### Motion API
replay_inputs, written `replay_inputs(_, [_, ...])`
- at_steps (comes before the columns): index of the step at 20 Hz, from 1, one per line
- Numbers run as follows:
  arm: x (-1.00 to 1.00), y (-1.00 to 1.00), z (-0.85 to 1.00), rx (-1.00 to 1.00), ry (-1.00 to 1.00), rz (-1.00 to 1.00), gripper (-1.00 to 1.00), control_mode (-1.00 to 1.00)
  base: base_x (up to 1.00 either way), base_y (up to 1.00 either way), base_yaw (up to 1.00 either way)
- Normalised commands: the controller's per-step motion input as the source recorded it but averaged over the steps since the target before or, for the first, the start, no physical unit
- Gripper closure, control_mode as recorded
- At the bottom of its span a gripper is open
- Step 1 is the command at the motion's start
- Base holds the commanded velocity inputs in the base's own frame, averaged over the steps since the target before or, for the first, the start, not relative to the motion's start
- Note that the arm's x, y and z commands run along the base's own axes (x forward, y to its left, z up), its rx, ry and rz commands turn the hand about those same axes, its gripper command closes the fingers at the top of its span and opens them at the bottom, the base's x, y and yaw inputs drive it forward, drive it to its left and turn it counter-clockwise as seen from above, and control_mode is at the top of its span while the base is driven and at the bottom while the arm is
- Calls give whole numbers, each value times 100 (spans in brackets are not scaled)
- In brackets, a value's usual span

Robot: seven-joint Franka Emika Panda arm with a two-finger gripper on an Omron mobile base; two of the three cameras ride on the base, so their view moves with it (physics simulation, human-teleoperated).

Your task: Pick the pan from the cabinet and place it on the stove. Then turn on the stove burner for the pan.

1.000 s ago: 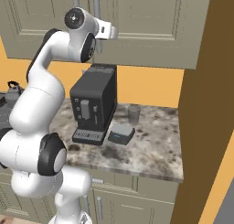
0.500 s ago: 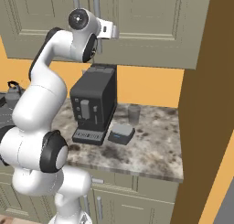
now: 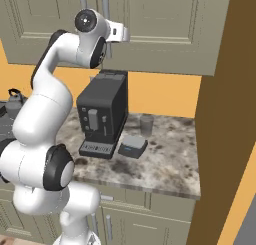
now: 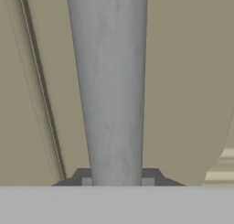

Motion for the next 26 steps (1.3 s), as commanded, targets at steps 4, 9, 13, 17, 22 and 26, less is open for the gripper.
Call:
replay_inputs(4, [-58,-35,1,0,-2,12,100,-100,0,0,0])
replay_inputs(9, [-87,-55,26,-1,0,7,100,-100,0,0,0])
replay_inputs(13, [-99,-67,20,-1,0,3,100,-100,0,0,0])
replay_inputs(17, [-100,-91,13,0,0,1,100,-100,0,0,0])
replay_inputs(22, [-88,-96,4,0,1,0,100,-100,0,0,0])
replay_inputs(26, [-62,-89,-5,1,5,0,100,-100,0,0,0])
